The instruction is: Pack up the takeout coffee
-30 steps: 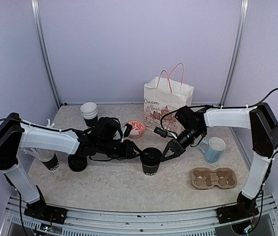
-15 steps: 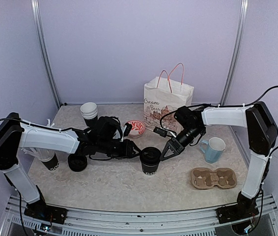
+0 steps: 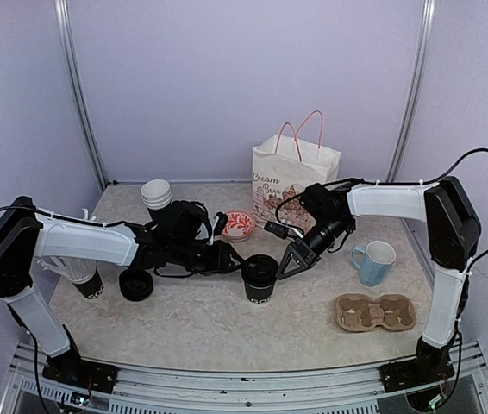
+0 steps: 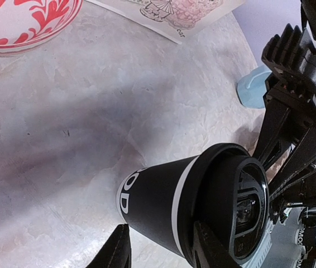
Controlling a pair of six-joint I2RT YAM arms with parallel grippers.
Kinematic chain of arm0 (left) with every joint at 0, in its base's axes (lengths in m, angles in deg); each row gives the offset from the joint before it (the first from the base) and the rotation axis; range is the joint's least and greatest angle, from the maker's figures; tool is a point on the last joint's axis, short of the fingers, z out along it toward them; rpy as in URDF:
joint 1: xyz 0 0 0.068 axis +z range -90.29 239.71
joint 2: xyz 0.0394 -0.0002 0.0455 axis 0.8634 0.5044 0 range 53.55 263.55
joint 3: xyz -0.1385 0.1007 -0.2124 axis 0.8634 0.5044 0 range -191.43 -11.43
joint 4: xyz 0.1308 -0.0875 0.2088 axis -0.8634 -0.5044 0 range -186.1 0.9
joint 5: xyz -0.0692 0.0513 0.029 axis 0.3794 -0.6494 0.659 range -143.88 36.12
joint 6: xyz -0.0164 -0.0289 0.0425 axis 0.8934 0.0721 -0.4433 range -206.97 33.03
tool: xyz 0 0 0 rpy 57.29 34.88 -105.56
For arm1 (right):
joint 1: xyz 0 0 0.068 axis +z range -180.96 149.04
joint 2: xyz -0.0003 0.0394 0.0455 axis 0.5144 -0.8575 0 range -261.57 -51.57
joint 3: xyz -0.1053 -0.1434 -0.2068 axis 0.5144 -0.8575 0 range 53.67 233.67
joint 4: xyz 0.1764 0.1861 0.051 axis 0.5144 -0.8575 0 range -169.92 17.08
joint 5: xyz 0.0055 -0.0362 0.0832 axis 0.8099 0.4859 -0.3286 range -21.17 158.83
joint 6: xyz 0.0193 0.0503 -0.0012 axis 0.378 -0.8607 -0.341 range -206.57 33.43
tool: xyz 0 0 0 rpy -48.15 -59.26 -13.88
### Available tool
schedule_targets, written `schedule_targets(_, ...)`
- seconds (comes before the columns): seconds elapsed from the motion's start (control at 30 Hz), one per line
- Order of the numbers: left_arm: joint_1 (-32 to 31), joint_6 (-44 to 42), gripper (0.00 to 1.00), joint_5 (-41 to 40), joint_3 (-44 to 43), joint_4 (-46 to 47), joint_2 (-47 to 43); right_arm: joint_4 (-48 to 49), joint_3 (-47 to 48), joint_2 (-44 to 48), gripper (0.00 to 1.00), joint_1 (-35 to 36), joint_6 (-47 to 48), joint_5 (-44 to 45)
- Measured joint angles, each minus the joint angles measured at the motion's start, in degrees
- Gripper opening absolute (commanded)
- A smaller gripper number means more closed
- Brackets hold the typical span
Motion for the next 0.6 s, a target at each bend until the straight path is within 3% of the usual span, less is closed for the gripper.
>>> schedule_targets(0.23, 0.0, -2.16, 0.41, -0.79, -1.29, -1.81, 0.11, 2.29, -2.69, 2.91, 0.53, 1.57, 4.76, 1.88)
schedule_targets(0.6, -0.07, -9.2, 0.55, -3.72, -6.01, -9.4, 0.13, 2.54, -5.62, 4.9, 0.56, 5.6, 10.8, 6.16)
